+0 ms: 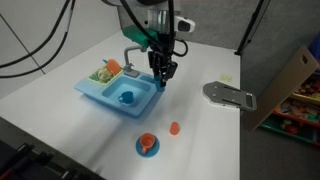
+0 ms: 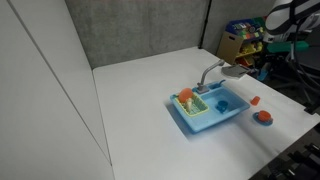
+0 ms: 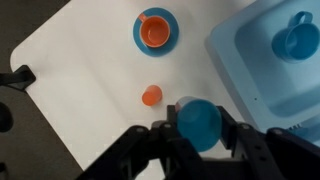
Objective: Pick up the blue cup on the counter top of the sink and move it to the right on top of the upside down laying orange cup on the worktop
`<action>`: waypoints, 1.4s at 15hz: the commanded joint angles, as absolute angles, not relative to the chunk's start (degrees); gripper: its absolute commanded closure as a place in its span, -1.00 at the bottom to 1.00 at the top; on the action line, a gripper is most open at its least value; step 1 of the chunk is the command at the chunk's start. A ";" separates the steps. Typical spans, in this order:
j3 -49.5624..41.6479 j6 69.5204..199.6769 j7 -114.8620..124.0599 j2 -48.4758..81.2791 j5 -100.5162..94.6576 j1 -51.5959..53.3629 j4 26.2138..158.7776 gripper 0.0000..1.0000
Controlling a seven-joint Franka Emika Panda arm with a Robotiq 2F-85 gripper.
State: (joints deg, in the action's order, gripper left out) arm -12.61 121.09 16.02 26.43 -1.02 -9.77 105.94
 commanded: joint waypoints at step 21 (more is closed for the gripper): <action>-14.62 122.01 18.83 35.35 1.31 -13.02 98.27 0.66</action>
